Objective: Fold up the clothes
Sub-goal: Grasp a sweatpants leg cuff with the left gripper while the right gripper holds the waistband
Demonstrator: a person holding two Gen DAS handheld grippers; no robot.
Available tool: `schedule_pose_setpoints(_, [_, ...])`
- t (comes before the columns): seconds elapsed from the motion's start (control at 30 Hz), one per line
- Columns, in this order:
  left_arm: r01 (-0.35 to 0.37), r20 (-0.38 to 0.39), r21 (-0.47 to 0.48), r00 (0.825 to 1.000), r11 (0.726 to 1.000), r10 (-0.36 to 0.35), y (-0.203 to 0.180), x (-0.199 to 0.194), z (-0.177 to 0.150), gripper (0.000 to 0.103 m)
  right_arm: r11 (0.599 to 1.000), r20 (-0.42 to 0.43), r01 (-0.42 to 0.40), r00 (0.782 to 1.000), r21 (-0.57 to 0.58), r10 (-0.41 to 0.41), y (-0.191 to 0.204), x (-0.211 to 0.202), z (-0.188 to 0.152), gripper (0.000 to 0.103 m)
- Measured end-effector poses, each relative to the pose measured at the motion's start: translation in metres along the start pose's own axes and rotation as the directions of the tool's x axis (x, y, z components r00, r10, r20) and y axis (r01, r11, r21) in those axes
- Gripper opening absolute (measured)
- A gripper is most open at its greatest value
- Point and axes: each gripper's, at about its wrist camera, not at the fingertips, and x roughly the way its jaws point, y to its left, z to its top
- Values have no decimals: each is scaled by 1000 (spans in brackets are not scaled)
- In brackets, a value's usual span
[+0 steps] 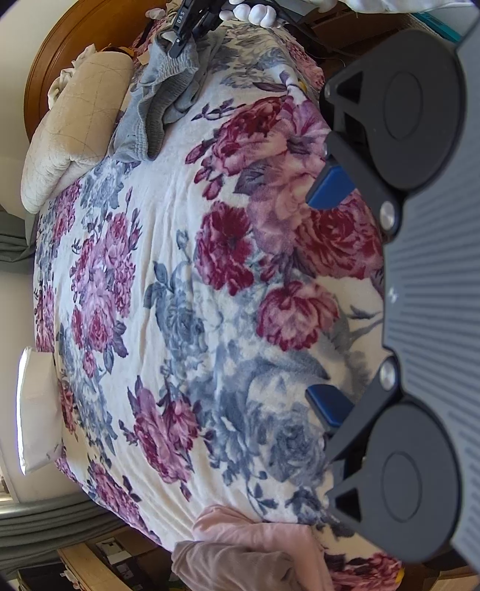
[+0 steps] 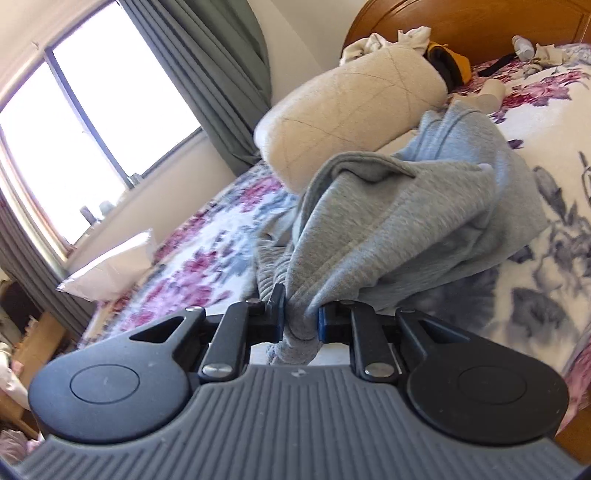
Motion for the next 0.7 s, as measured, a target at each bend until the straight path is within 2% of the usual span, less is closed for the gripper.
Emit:
schedule_pose_setpoints(0.07, [18,-4,-25,1000,1000,-18,4,2,1,103,995,-22,-83,996,48,85,25,-1,-11,15])
schedule_pose_setpoints(0.13, [55,-9,-83,998,995,-56,13,5,3,103,986,-49,-132,989,101,138,40,2,-20,15])
schedule_pose_setpoints(0.23, [93,-12,-169,995,981,-97,26,8,6,103,946,-118,-203,964,253,239,63,15,-45,15])
schedule_pose_setpoints(0.3, [140,-17,-258,989,956,-150,40,11,7,103,924,-140,-219,952,312,273,74,21,-58,15])
schedule_pose_setpoints(0.37, [184,-26,-338,978,923,-205,51,16,7,103,885,-171,-245,927,397,333,87,29,-80,15])
schedule_pose_setpoints(0.43, [249,-24,-440,957,863,-288,66,22,5,103,854,-191,-269,904,445,384,102,33,-98,15])
schedule_pose_setpoints(0.53, [338,26,-603,914,723,-405,90,29,-1,103,807,-222,-310,856,502,466,132,37,-123,15])
schedule_pose_setpoints(0.57, [360,51,-638,902,681,-430,95,30,-3,103,790,-235,-320,837,523,494,146,37,-133,15])
schedule_pose_setpoints(0.63, [401,104,-690,879,603,-466,103,29,-6,103,772,-252,-328,813,544,524,160,38,-142,15])
schedule_pose_setpoints(0.7, [444,157,-732,848,516,-506,110,29,-9,102,751,-267,-329,791,573,550,171,40,-150,15])
